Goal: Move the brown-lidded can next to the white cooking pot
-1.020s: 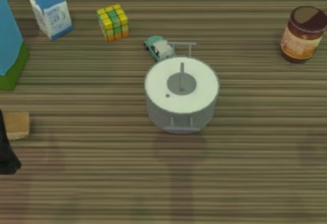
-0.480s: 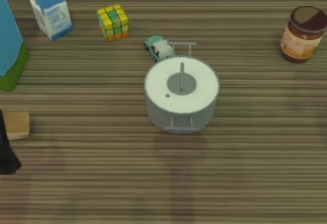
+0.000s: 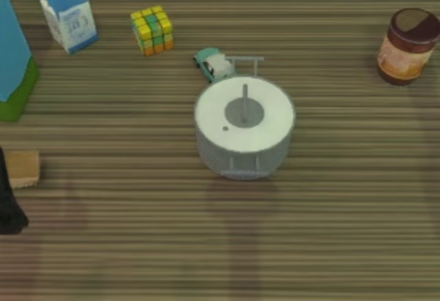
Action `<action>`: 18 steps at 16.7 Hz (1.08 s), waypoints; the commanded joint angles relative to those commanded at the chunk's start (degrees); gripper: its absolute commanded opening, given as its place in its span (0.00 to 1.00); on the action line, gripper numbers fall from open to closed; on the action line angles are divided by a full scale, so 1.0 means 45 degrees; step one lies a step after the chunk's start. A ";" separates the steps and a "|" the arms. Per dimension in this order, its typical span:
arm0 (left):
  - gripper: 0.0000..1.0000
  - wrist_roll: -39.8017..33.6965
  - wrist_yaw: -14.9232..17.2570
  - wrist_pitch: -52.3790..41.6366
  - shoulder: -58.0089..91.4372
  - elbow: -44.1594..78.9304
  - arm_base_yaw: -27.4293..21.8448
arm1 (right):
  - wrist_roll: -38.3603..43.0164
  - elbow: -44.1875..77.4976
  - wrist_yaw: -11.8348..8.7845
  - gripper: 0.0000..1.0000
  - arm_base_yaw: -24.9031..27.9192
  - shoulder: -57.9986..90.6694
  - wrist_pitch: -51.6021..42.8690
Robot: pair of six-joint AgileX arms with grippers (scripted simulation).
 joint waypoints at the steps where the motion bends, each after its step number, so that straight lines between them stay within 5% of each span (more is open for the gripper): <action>1: 1.00 0.0000 0.0000 0.0000 0.0000 0.0000 0.0000 | -0.0334 0.1338 -0.0106 1.00 0.0021 0.1192 -0.0555; 10: 1.00 0.0000 0.0000 0.0000 0.0000 0.0000 0.0000 | -0.2587 0.9817 -0.0876 1.00 0.0232 1.0187 -0.4902; 18: 1.00 0.0000 0.0000 0.0000 0.0000 0.0000 0.0000 | -0.2935 1.0974 -0.1006 1.00 0.0268 1.1705 -0.5683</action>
